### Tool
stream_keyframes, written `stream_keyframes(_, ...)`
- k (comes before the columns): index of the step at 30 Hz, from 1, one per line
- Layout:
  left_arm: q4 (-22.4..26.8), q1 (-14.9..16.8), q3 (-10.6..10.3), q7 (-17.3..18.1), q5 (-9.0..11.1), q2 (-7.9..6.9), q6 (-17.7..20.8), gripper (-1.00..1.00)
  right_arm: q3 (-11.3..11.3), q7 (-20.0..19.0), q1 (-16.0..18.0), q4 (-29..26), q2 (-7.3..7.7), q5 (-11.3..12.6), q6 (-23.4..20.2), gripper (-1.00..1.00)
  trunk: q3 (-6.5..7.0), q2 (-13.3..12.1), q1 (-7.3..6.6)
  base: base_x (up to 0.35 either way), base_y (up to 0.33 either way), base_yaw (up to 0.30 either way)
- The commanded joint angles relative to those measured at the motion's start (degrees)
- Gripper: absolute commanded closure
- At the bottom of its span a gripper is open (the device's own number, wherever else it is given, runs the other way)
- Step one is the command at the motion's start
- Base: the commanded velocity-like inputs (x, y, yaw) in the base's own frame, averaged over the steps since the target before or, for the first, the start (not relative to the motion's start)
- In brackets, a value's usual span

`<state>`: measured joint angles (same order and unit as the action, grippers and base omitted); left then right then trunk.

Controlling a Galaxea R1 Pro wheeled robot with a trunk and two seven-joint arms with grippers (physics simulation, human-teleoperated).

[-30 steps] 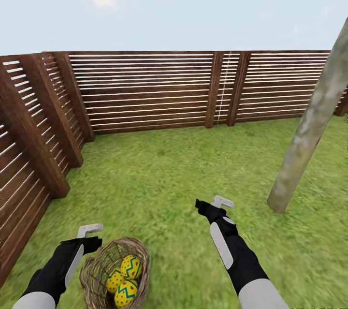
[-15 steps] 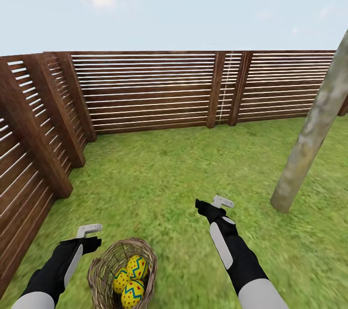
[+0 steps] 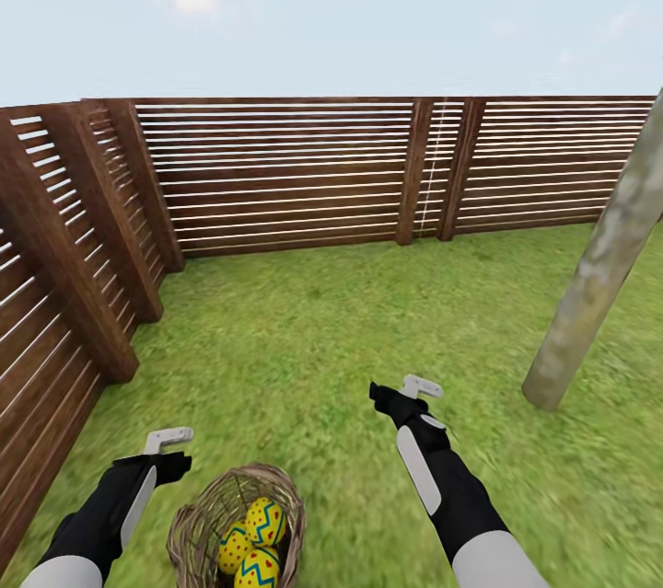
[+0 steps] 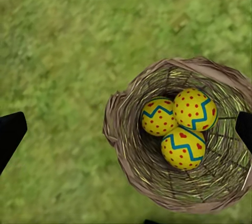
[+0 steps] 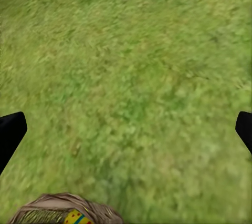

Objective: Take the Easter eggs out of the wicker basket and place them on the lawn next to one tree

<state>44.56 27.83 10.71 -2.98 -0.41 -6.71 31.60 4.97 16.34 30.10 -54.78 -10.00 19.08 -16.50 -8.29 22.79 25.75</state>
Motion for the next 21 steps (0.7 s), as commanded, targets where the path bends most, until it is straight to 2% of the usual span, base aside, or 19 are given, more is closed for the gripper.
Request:
stream_keyframes(1, 0.1, 0.0, 0.0, -0.1, 0.0, -0.02, 0.4, -1.00, 0.1, 0.4, 0.0, -0.1, 0.00, 0.5, -0.2, -1.00, -0.13, 0.1, 0.04, 0.011, 0.007, 0.000)
stream_keyframes(6, -1.1, 0.6, 0.2, -0.3, 0.1, -0.42, 1.4, -1.00, 0.2, 0.5, 0.0, 0.0, 0.00, 0.4, -0.2, -1.00, -0.13, 0.1, 0.04, 0.004, 0.002, 0.000)
stream_keyframes(10, -9.7, 4.1, 0.4, -0.2, 0.5, -4.75, 1.8, -1.00, 0.2, 0.5, 0.0, 0.0, 0.00, 0.4, -0.3, -1.00, -0.13, 0.1, 0.04, 0.000, 0.000, 0.000)
stream_keyframes(13, -13.6, 6.1, 0.4, 0.0, 0.7, -6.03, 0.9, -1.00, 0.2, 0.5, 0.0, 0.0, 0.00, 0.4, -0.3, -1.00, -0.13, 0.1, 0.04, 0.000, 0.000, 0.000)
stream_keyframes(17, -15.2, 6.9, 0.1, 1.5, 0.6, -6.33, -1.1, -1.00, 0.9, 0.5, 0.0, 0.2, 0.00, 0.4, -0.4, -1.00, -0.13, 0.1, 0.04, 0.000, 0.000, 0.000)
stream_keyframes(21, -15.5, 7.0, 0.0, 3.5, 0.4, -6.50, -1.6, -1.00, 3.9, 1.0, 0.0, 0.9, 0.00, 0.4, -0.6, -1.00, -0.13, 0.1, 0.04, 0.000, 0.000, 0.000)
